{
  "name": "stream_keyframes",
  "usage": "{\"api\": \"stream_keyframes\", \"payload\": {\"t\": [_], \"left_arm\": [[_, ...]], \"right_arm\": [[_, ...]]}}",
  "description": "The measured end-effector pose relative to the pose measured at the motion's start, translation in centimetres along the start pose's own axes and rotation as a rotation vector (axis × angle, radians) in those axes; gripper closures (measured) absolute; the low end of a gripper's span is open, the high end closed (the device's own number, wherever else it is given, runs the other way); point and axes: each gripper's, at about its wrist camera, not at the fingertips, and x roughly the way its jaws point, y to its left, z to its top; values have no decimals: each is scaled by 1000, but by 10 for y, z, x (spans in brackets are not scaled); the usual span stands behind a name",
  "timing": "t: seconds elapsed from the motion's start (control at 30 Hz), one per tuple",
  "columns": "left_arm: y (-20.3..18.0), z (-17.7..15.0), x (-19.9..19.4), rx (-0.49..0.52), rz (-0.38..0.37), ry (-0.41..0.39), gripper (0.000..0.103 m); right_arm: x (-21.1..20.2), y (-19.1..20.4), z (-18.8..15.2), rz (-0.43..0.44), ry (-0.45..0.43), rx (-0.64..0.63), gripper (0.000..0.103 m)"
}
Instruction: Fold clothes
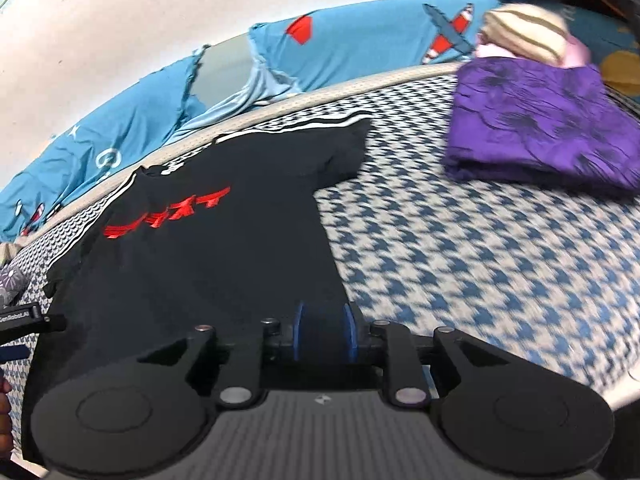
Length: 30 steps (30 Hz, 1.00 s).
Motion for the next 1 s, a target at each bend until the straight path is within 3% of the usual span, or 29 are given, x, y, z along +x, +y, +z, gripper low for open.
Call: {"api": "stream_keyframes", "payload": {"t": [0.23,0.57,1.0], "left_arm": [[-16,14,15,35,-12,20,0],[-34,35,36,156,-5,26,0],[-33,58,60,125,-33,53,0]], "right_arm": [[32,3,31,48,-3,-52,76],[84,-1,80,28,-9,-68,75],[149,-31,131,-36,-74,29,71]]}}
